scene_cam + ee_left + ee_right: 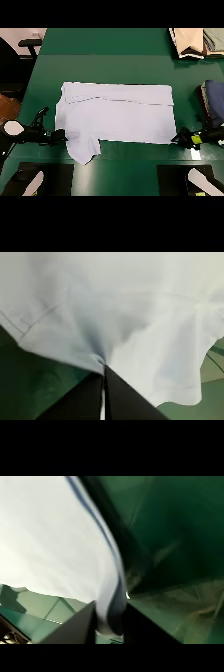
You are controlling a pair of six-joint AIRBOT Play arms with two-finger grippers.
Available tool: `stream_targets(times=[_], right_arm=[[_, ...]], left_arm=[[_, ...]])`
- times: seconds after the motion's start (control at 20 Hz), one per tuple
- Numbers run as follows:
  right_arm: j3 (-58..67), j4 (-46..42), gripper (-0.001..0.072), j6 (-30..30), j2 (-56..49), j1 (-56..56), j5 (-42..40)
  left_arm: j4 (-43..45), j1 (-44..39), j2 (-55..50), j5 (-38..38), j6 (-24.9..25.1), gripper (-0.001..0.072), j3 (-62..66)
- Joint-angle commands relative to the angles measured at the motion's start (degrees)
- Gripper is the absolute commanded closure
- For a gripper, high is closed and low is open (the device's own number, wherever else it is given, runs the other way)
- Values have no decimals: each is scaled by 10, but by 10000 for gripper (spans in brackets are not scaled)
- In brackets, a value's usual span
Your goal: Fold the shirts.
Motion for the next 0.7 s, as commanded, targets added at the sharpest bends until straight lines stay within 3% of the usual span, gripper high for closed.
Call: stream_targets(times=[0.0, 0.05, 0.2, 0.45, 0.55, 0.65], right_arm=[[-9, -3, 634, -1, -16, 65, -30], [-9, -3, 696, -1, -7, 72, -28], [12, -35, 696, 1, 54, 73, 4], [85, -158, 696, 14, 175, 73, 135], [107, -163, 696, 42, 214, 73, 134], [132, -162, 697, 49, 217, 73, 120]], left_arm=[[28, 0, 6, -41, 2, 687, 15], [47, 0, 21, -58, 0, 687, 28], [82, 0, 89, -129, -21, 687, 61], [64, 0, 181, -271, -49, 687, 62], [51, 0, 185, -275, -50, 687, 77], [53, 0, 170, -225, -47, 687, 99]])
